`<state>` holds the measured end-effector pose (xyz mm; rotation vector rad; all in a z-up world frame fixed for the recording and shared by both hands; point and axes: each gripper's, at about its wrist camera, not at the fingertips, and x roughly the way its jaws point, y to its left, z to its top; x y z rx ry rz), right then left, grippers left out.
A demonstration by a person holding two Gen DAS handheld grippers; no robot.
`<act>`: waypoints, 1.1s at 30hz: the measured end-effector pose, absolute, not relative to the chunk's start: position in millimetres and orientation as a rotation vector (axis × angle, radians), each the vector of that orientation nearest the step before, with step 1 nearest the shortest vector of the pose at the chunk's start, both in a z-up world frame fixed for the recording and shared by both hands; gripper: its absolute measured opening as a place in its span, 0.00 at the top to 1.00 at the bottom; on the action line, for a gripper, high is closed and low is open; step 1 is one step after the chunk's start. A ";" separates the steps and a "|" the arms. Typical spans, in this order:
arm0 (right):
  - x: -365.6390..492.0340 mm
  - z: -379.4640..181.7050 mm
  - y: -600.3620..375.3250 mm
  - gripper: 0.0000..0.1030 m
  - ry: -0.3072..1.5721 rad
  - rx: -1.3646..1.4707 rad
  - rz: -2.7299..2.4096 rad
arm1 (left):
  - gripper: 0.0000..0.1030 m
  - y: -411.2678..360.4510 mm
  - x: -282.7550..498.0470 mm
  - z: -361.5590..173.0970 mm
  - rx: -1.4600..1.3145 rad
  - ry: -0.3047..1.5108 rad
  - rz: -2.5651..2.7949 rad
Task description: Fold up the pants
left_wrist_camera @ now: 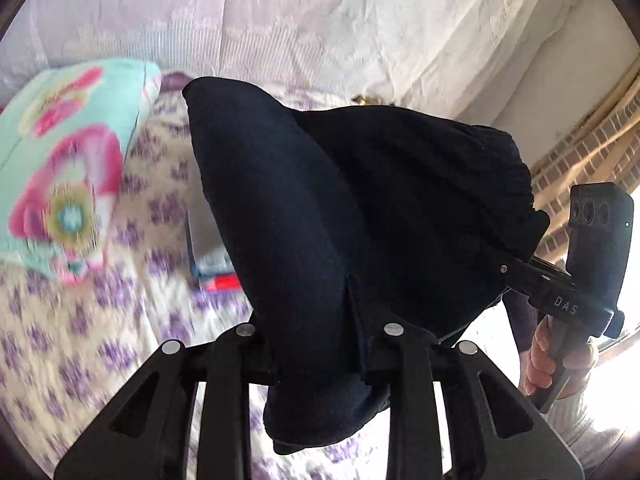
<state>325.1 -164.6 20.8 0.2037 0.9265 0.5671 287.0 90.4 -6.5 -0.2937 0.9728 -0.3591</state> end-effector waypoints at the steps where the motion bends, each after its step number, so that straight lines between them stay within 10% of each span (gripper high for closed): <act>1: 352.1 26.2 -161.7 0.70 0.925 0.221 0.558 | 0.76 95.1 317.2 1.0 -0.280 0.975 -0.361; 15: 488.2 -100.8 -155.3 0.63 1.067 0.290 0.494 | 0.49 148.6 459.2 -165.9 -0.508 1.150 -0.345; 22: 459.6 -62.1 -147.8 0.29 0.923 0.270 0.451 | 0.44 119.7 426.8 -113.7 -0.211 1.088 -0.211; 25: 423.5 -20.2 -150.6 0.13 0.782 0.211 0.408 | 0.22 114.7 385.9 -76.4 -0.152 0.998 -0.159; 33: 276.2 31.7 -149.9 0.06 0.692 0.014 0.247 | 0.05 69.6 229.3 7.5 -0.036 0.730 0.054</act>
